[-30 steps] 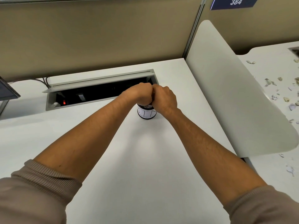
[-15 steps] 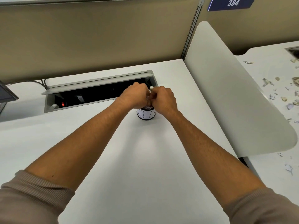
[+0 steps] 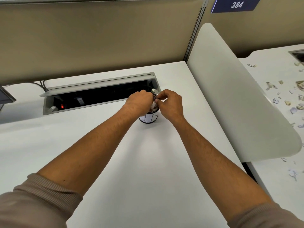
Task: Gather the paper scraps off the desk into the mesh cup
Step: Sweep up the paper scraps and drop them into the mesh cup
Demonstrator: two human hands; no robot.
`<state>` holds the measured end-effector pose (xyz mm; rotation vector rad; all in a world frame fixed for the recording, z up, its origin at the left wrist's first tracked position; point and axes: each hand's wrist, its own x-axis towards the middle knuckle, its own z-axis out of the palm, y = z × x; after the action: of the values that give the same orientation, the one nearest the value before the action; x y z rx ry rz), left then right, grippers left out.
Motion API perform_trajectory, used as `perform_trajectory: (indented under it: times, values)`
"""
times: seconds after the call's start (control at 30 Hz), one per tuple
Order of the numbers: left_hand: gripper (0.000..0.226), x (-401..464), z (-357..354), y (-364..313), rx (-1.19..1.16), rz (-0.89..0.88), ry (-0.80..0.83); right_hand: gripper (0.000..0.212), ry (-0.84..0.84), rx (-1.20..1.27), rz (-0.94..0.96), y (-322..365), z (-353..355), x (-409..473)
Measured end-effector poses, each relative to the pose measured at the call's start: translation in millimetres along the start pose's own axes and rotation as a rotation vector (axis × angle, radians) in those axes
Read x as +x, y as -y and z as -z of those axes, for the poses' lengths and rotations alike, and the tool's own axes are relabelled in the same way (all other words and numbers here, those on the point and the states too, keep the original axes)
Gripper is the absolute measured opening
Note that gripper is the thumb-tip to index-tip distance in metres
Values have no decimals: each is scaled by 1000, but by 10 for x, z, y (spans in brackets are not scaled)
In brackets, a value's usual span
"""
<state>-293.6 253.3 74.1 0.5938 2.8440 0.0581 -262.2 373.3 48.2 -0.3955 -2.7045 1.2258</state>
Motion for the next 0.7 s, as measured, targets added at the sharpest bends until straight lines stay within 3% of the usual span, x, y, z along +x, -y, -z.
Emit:
perform_trajectory:
  times: [0.23, 0.4, 0.57, 0.7]
  values:
    - [34, -175, 118, 231, -293, -66, 25, 10, -66, 58, -21, -30, 18, -133]
    - [45, -470, 191, 386, -432, 5, -138, 10, -127, 14, -9, -25, 42, -393]
    - [30, -1002, -46, 645, -597, 136, -299, 14, -139, 54, -6, -30, -4, -798]
    - [25, -1584, -366, 880, -674, 198, -337, 14, -84, 84, 35, 31, -211, -1194]
